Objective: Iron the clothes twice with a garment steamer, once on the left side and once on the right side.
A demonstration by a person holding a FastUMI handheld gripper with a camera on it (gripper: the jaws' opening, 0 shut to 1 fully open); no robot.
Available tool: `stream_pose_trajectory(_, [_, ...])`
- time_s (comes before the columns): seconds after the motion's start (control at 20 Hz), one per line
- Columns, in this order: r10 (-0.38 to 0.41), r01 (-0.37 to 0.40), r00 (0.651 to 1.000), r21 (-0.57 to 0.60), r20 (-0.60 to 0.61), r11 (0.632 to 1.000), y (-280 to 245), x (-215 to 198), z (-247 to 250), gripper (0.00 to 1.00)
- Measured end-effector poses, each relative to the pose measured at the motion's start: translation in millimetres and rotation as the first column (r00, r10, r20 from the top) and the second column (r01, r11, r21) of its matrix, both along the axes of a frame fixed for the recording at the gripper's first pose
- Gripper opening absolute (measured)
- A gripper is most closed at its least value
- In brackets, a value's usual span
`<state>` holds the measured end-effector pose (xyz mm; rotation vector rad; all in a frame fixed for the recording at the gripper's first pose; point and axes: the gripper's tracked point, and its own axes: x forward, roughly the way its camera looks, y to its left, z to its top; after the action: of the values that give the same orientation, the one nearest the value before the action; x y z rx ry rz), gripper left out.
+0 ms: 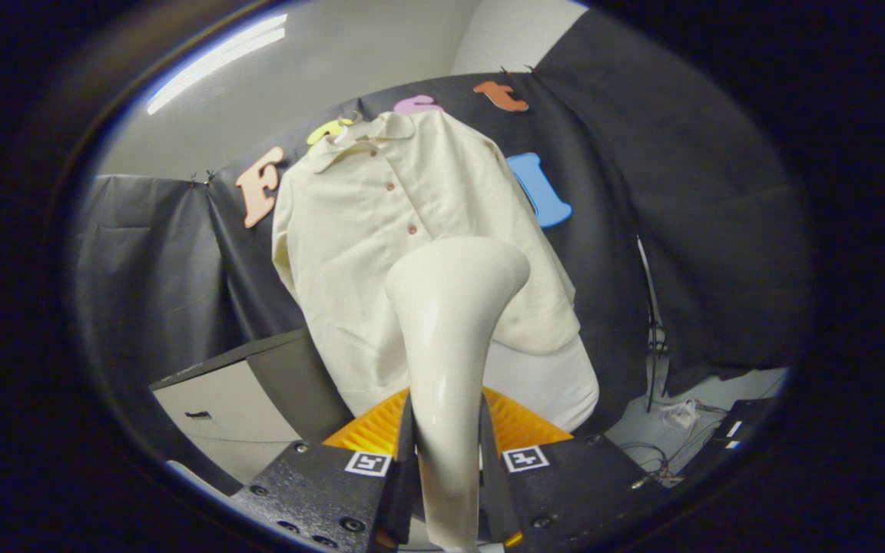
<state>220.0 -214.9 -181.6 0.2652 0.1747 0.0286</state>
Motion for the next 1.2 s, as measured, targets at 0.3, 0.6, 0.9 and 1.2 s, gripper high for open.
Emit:
stream_pose_trajectory(0.3, [0.096, -0.091, 0.991, -0.061, 0.089, 0.994, 110.3, -60.5, 44.7, 0.38])
stream_pose_trajectory(0.6, [0.130, -0.119, 0.967, -0.063, 0.219, 0.991, 186.4, -114.5, 132.3, 0.38])
stream_pose_trajectory(0.9, [0.140, -0.103, 0.948, -0.141, 0.285, 0.985, 233.0, -152.9, 191.7, 0.39])
stream_pose_trajectory(1.2, [0.132, -0.072, 0.951, -0.214, 0.281, 0.974, 266.8, -187.4, 185.1, 0.39])
